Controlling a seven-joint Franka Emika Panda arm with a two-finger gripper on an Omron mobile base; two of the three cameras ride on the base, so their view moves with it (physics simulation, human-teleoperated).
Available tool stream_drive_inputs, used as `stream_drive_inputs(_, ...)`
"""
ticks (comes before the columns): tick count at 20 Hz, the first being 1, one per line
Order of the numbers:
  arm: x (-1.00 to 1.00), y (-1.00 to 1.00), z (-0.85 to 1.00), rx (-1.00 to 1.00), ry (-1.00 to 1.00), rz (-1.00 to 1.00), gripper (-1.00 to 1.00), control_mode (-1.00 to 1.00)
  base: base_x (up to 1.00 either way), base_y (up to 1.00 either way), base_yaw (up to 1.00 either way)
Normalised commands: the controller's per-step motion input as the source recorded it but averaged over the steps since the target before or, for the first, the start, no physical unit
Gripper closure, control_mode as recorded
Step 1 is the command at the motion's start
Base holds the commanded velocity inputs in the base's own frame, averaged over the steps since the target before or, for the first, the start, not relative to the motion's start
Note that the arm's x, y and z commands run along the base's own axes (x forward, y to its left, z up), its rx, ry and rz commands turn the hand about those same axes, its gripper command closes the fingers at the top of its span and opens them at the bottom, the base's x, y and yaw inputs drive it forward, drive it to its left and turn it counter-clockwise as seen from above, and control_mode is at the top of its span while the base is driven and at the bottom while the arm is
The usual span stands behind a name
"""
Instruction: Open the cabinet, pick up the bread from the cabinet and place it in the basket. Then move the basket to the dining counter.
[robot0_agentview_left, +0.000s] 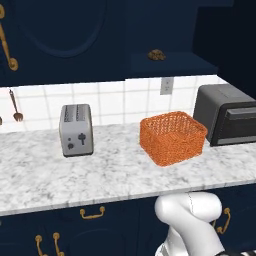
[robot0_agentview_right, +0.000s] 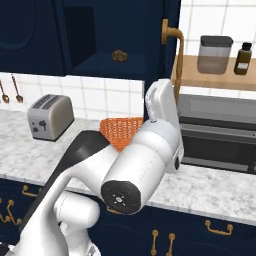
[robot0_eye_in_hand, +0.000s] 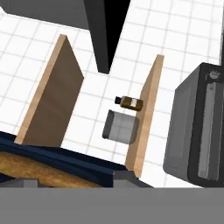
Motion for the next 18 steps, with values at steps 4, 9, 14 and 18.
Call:
stream_drive_inputs(4,0.54,-1.00,0.02,0.20,0.38,-0.09,1.00,-1.00,0.00,0.00,0.00)
stream_drive_inputs(9,1.00,-1.00,0.00,0.20,0.45,-0.01,1.00,-1.00,0.00,0.00,0.00)
stream_drive_inputs(14,0.17,-0.86,0.08,0.20,0.24,0.03,1.00,-1.00,0.00,0.00,0.00)
stream_drive_inputs(18,-0.91,-0.92,0.39,0.21,0.00,0.17,1.00,-1.00,0.00,0.00,0.00)
